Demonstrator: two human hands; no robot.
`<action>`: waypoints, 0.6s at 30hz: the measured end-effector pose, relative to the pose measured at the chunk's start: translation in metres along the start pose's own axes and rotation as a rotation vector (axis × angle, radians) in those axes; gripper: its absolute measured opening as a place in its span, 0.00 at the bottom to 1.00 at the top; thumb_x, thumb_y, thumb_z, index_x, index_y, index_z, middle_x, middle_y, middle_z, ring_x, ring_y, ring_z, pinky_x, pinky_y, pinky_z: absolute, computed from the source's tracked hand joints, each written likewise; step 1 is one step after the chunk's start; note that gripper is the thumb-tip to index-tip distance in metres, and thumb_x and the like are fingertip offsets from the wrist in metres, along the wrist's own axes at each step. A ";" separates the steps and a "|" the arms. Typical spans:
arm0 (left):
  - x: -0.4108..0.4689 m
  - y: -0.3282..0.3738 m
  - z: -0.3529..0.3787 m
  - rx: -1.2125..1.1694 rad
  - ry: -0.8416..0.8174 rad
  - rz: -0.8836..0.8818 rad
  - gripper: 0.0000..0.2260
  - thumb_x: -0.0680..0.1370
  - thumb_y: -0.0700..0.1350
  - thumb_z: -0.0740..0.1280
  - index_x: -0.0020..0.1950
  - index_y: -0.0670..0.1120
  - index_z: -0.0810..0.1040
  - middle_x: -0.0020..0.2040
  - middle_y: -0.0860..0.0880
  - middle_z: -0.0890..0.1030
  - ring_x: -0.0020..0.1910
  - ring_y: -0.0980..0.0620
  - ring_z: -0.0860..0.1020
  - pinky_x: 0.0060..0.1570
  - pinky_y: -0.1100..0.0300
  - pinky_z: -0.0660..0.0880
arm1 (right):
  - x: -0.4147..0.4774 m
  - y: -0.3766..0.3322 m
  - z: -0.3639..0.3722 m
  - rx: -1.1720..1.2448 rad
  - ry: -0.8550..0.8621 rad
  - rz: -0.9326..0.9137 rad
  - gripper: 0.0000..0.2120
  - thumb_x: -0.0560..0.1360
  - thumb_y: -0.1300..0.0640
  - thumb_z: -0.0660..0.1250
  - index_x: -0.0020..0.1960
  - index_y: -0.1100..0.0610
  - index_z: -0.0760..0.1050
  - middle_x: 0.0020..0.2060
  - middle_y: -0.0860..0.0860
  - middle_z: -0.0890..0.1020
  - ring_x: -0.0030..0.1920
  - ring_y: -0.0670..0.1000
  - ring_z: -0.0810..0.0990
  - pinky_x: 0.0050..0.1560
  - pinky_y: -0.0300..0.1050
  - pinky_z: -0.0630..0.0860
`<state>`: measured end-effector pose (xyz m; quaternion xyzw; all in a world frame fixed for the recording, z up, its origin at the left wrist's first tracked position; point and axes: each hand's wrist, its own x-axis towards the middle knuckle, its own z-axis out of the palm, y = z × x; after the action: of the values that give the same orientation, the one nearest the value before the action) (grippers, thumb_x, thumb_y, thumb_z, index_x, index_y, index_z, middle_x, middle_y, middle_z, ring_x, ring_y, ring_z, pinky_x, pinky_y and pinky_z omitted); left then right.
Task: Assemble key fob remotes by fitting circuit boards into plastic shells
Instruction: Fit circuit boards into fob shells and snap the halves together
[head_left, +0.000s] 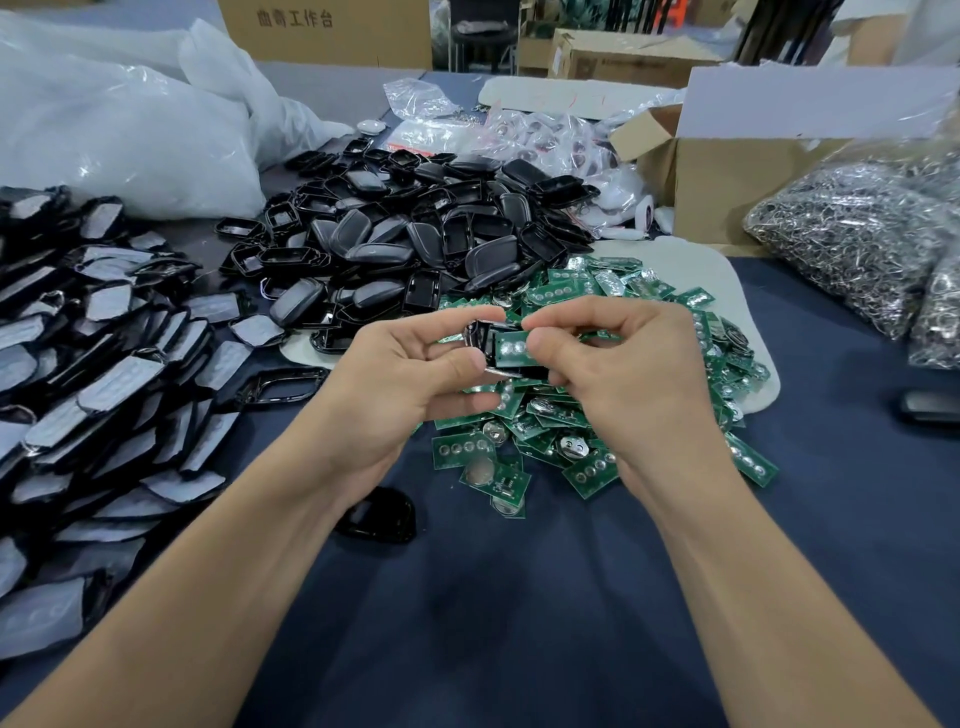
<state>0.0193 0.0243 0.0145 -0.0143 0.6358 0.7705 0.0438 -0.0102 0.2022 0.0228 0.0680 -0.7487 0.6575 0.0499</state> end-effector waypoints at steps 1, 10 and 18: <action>0.000 0.000 0.001 -0.007 0.001 -0.006 0.15 0.78 0.37 0.69 0.64 0.46 0.84 0.53 0.36 0.86 0.55 0.43 0.85 0.47 0.59 0.83 | -0.001 0.000 0.000 0.007 0.002 -0.012 0.07 0.67 0.57 0.76 0.42 0.46 0.87 0.31 0.49 0.84 0.28 0.48 0.78 0.31 0.43 0.73; 0.000 -0.001 0.000 -0.066 0.008 -0.007 0.15 0.72 0.41 0.72 0.59 0.47 0.85 0.51 0.42 0.88 0.54 0.47 0.87 0.46 0.60 0.83 | -0.002 -0.001 0.002 0.046 0.027 -0.061 0.06 0.69 0.62 0.78 0.39 0.52 0.85 0.30 0.51 0.83 0.27 0.51 0.82 0.29 0.40 0.76; -0.001 -0.001 0.003 -0.065 0.033 0.004 0.15 0.71 0.39 0.73 0.58 0.45 0.86 0.46 0.42 0.87 0.45 0.52 0.86 0.43 0.61 0.83 | -0.003 -0.002 0.004 -0.204 0.098 -0.086 0.07 0.67 0.55 0.79 0.39 0.45 0.84 0.30 0.44 0.84 0.30 0.48 0.83 0.34 0.45 0.80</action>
<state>0.0207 0.0277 0.0138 -0.0272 0.6111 0.7904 0.0315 -0.0067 0.1981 0.0235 0.0624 -0.8048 0.5778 0.1209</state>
